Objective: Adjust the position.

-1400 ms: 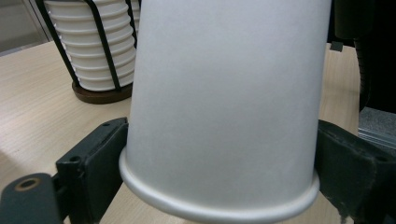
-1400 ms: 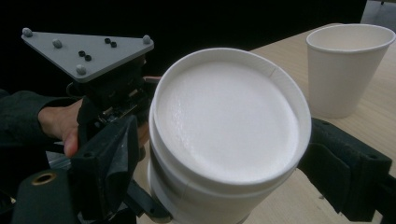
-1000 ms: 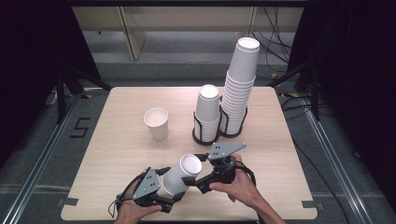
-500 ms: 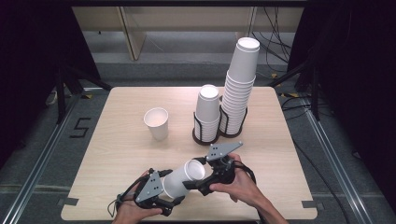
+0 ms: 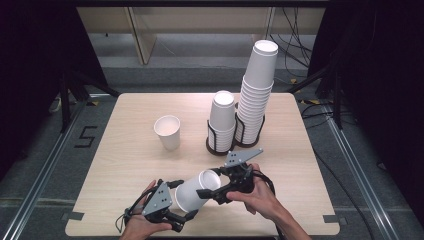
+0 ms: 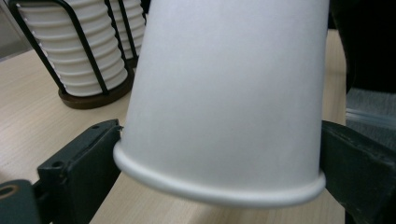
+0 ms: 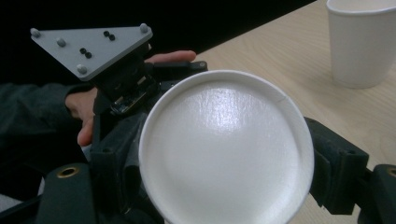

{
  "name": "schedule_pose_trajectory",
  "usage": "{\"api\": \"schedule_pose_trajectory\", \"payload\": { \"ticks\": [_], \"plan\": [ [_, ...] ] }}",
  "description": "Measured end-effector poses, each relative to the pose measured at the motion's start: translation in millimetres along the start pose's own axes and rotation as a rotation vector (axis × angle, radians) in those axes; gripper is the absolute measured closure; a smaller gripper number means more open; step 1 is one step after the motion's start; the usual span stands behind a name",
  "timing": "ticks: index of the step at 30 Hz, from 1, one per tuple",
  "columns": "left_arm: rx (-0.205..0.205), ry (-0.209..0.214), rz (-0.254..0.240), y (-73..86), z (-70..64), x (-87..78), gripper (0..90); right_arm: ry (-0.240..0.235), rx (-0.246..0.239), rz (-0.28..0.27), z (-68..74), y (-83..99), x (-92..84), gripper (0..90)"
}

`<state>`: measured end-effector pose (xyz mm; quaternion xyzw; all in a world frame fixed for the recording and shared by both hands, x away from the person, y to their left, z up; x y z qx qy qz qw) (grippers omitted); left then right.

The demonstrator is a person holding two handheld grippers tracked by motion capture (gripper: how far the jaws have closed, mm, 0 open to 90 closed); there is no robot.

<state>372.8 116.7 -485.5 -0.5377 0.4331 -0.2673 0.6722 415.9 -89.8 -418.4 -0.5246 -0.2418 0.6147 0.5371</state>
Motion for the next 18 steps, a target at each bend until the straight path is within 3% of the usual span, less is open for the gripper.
{"api": "schedule_pose_trajectory", "payload": {
  "ticks": [2,4,5,7,14,18],
  "plan": [
    [-0.039,-0.004,-0.052,-1.5,1.9,-1.8,4.1,-0.004,0.007,-0.031,-3.7,-0.9,-2.9,24.1],
    [-0.052,-0.006,-0.070,-2.9,4.3,-5.1,4.6,-0.024,0.044,-0.063,-5.7,-1.8,-5.7,24.2],
    [-0.067,-0.003,-0.098,-3.5,4.4,-4.5,4.9,-0.009,0.051,-0.069,-7.0,-2.0,-7.5,24.3],
    [-0.068,-0.004,-0.124,-4.9,4.4,-5.0,4.7,-0.043,0.074,-0.094,-7.6,-2.2,-7.4,24.3],
    [-0.053,-0.008,-0.155,-9.4,0.8,-5.8,2.2,-0.079,0.118,-0.113,-4.9,-1.9,-4.2,24.4],
    [-0.054,-0.009,-0.165,-10.1,-0.7,-5.0,2.1,-0.084,0.092,-0.132,-4.5,-2.7,-3.8,24.4]
  ]
}}
Point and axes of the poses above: each handheld gripper's, and its own axes: x roughly forward along the jaws, y roughly out of its underside, z roughly to its left, the point moved 3 cm from there along x, roughly forward along the jaws, and after that the axes turned 3 degrees about -z, right-handed, at the moved point
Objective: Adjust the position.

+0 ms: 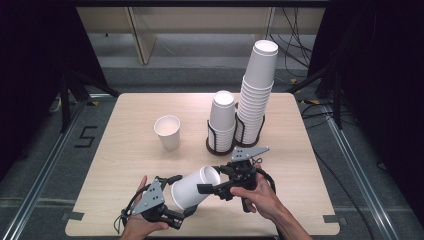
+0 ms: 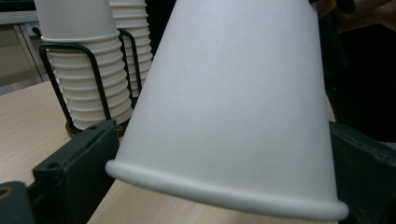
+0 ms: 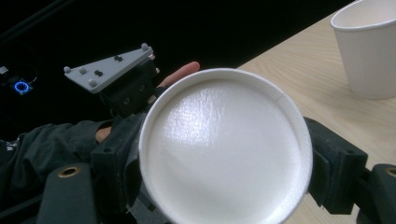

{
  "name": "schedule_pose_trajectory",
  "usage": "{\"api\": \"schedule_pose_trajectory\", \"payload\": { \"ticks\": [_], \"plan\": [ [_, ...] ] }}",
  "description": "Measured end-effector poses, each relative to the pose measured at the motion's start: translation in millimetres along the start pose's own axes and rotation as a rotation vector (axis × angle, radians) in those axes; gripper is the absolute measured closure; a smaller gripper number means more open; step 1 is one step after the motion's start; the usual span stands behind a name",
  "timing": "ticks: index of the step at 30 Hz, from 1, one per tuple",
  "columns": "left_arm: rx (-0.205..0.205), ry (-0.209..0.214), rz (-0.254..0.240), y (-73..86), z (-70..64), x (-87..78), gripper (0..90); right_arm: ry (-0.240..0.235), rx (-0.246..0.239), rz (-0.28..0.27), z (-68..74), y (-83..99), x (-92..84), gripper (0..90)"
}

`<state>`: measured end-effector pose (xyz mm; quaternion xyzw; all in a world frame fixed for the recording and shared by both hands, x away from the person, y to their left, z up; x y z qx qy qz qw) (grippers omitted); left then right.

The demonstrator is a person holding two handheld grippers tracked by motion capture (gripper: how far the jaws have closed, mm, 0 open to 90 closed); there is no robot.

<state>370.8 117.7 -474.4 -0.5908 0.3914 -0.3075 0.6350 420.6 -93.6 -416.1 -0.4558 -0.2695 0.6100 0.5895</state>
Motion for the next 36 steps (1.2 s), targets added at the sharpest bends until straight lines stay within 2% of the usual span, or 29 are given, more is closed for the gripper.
{"api": "schedule_pose_trajectory", "payload": {
  "ticks": [1,2,5,9,12,13,15,18,19,20,22,23,25,27,28,29,30,31,32,35,36],
  "plan": [
    [-0.001,0.003,-0.021,-0.4,-0.2,1.2,2.0,-0.003,0.007,-0.003,0.6,0.1,0.1,24.4],
    [0.001,-0.003,-0.004,-1.0,-0.2,-0.4,2.1,-0.007,0.016,-0.003,1.3,-0.2,-0.2,24.5],
    [0.020,-0.017,-0.007,-1.5,-0.5,-1.5,3.3,-0.013,0.031,-0.005,2.2,-0.3,-0.8,24.4],
    [0.021,-0.001,0.012,-1.5,-0.5,-1.7,5.4,-0.012,0.030,-0.012,-0.5,0.2,-1.5,24.4],
    [0.051,0.010,0.038,-1.4,-1.6,-1.7,7.5,-0.015,0.018,0.009,-1.2,0.8,-2.6,23.9],
    [0.055,0.012,0.044,-1.9,-2.1,-1.9,8.3,-0.025,0.028,0.023,-0.4,1.2,-3.3,23.8],
    [0.069,0.015,0.055,-2.8,-2.4,-2.1,9.2,-0.023,0.002,0.019,-3.1,1.2,-4.7,23.7],
    [0.078,0.018,0.066,-2.2,-3.5,-1.8,10.1,-0.032,0.007,0.041,-4.2,2.4,-5.7,23.5],
    [0.086,0.018,0.074,-2.1,-3.1,-1.9,10.3,-0.035,0.025,0.054,-3.0,3.0,-6.2,23.4],
    [0.089,0.019,0.077,-2.1,-3.0,-2.0,10.5,-0.031,0.003,0.056,-4.7,2.9,-6.0,23.3],
    [0.088,0.017,0.076,-2.3,-3.1,-2.4,11.0,-0.038,0.009,0.064,-5.1,3.3,-5.7,23.3],
    [0.088,0.017,0.078,-2.4,-3.0,-2.6,11.1,-0.025,0.006,0.069,-5.3,3.2,-6.5,23.3],
    [0.090,0.017,0.082,-2.4,-2.5,-2.9,11.2,-0.037,0.005,0.076,-4.2,3.4,-6.1,23.2],
    [0.090,0.020,0.084,-2.4,-2.6,-3.0,11.3,-0.018,-0.034,0.080,-5.9,2.9,-6.0,22.8],
    [0.091,0.021,0.086,-2.5,-2.5,-3.3,11.4,-0.022,-0.018,0.091,-4.4,3.3,-5.9,22.3],
    [0.089,0.023,0.086,-2.7,-2.3,-3.6,11.5,-0.021,-0.033,0.092,-5.1,2.9,-5.6,21.7],
    [0.088,0.031,0.070,-2.6,-2.2,-2.6,11.6,-0.026,-0.028,0.103,-4.3,2.9,-5.8,20.5],
    [0.092,0.027,0.087,-3.2,-2.0,-4.4,11.6,-0.033,-0.031,0.106,-4.2,2.5,-5.6,19.7],
    [0.093,0.029,0.085,-3.5,-1.8,-4.7,11.7,-0.006,-0.048,0.121,-4.7,1.8,-6.8,19.4],
    [0.096,0.034,0.087,-4.1,-1.6,-5.5,11.8,-0.009,-0.105,0.128,-3.2,-1.0,-8.0,18.6],
    [0.096,0.037,0.089,-4.0,-1.6,-5.5,11.8,-0.006,-0.094,0.144,-0.9,-1.3,-9.0,18.4]
  ]
}}
Point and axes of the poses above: each handheld gripper's, and its own axes: x roughly forward along the jaws, y roughly out of its underside, z roughly to its left, the point moved 3 cm from there along x, roughly forward along the jaws, and after that the axes turned 3 degrees about -z, right-handed, at the moved point
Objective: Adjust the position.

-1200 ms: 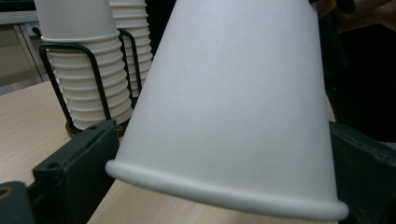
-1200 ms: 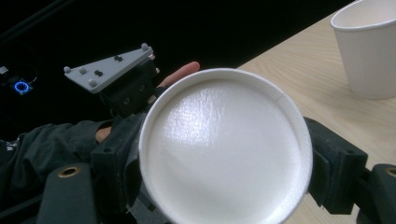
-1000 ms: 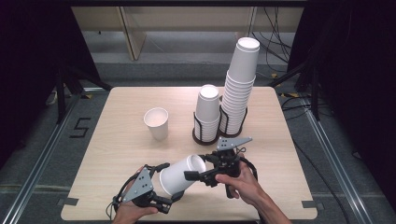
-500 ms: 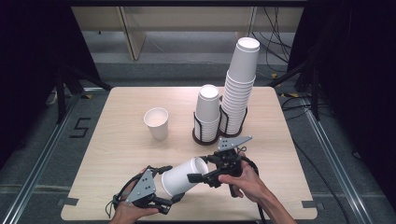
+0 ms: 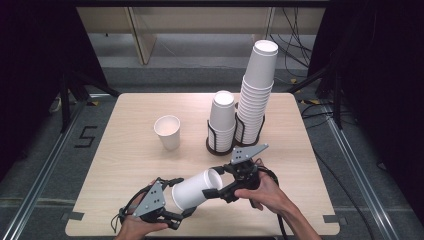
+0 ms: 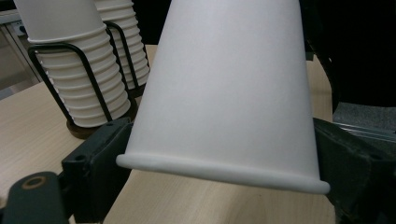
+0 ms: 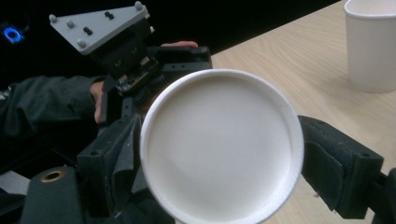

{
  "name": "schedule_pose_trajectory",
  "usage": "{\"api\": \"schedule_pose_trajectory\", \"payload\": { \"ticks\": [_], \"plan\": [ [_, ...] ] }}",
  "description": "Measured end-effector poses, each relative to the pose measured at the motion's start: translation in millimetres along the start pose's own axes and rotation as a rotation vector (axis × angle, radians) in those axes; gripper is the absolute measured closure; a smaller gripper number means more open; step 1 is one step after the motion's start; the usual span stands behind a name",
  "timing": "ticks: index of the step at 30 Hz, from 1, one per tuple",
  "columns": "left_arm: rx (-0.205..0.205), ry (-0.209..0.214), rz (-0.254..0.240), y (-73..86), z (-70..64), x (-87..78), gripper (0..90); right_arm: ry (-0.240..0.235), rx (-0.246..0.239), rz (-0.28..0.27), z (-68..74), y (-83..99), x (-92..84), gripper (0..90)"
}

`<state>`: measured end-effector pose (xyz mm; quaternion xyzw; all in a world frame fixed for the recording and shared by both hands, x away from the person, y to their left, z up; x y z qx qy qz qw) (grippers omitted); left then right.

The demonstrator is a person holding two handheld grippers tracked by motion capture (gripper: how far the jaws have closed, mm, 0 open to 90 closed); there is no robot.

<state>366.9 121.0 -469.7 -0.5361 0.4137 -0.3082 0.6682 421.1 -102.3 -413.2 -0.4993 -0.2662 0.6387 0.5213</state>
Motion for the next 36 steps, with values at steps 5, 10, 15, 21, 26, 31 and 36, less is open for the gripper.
{"api": "schedule_pose_trajectory", "payload": {
  "ticks": [5,10,15,21,26,31,36],
  "plan": [
    [-0.004,0.023,0.016,0.5,-1.3,1.0,12.0,0.030,-0.092,0.033,0.5,-3.1,-2.9,17.6],
    [-0.009,0.047,0.055,1.9,-2.9,2.7,12.2,0.051,-0.126,0.096,6.0,-3.4,-3.9,16.6],
    [-0.019,0.061,0.122,4.2,-3.2,4.8,12.2,0.083,-0.221,0.163,10.2,-4.2,-3.8,16.7],
    [-0.025,0.070,0.168,6.4,-4.5,6.7,12.2,0.123,-0.301,0.258,17.7,-2.1,0.6,16.9],
    [-0.003,0.071,0.212,6.6,-6.0,6.4,12.2,0.152,-0.368,0.333,20.3,2.8,7.9,17.0],
    [0.011,0.087,0.228,6.9,-6.9,6.9,12.2,0.164,-0.415,0.390,23.2,6.1,13.0,17.3],
    [0.037,0.091,0.263,8.4,-7.7,7.2,12.1,0.174,-0.449,0.454,25.4,10.7,18.0,17.1]
  ]
}}
Point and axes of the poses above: each handheld gripper's, and its own axes: x roughly forward along the jaws, y roughly out of its underside, z roughly to its left, the point moved 3 cm from there along x, roughly forward along the jaws, and after that the axes turned 3 degrees about -z, right-handed, at the moved point
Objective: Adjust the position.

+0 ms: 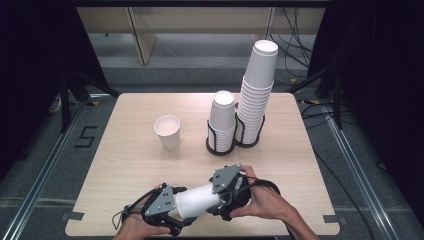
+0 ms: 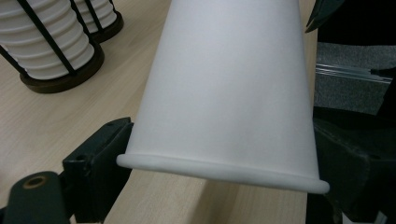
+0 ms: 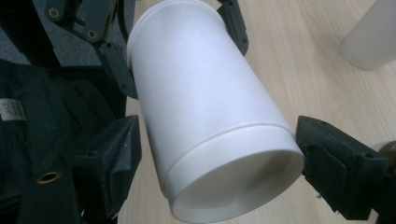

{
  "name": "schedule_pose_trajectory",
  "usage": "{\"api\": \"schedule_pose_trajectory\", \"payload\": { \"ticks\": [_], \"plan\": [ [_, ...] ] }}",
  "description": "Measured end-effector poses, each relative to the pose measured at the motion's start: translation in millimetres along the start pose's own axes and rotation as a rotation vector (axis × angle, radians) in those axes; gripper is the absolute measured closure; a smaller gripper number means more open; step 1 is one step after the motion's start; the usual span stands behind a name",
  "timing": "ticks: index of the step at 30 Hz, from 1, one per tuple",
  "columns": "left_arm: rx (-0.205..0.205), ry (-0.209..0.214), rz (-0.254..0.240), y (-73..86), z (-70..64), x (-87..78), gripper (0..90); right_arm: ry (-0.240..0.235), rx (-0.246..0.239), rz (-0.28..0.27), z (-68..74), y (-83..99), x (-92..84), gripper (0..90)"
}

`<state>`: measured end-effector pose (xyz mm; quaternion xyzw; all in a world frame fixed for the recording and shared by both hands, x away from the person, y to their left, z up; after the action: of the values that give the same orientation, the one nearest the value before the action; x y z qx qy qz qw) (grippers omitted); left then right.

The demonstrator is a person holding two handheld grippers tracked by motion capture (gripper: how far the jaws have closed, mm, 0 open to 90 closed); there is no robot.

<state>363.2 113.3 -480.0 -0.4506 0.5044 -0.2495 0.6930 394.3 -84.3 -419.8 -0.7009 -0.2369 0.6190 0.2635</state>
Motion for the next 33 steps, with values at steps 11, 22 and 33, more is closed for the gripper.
{"api": "schedule_pose_trajectory", "payload": {
  "ticks": [11,22,33],
  "plan": [
    [0.021,0.031,0.007,-1.7,-4.6,1.7,12.2,-0.008,-0.054,0.081,9.4,2.0,14.1,17.3],
    [0.051,0.052,0.052,-0.2,-6.3,2.3,12.2,0.004,-0.100,0.197,13.8,6.5,19.8,18.2],
    [0.067,0.074,0.040,-0.5,-8.3,2.6,10.3,-0.019,-0.162,0.233,14.5,9.2,26.7,23.3]
  ]
}}
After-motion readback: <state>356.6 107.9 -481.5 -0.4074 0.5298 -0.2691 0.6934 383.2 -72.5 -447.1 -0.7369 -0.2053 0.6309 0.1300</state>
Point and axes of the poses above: each handheld gripper's, and its own axes: x roughly forward along the jaws, y roughly out of its underside, z roughly to its left, the point moved 3 cm from there along x, roughly forward along the jaws, and after that the axes turned 3 degrees about -z, right-handed, at the moved point
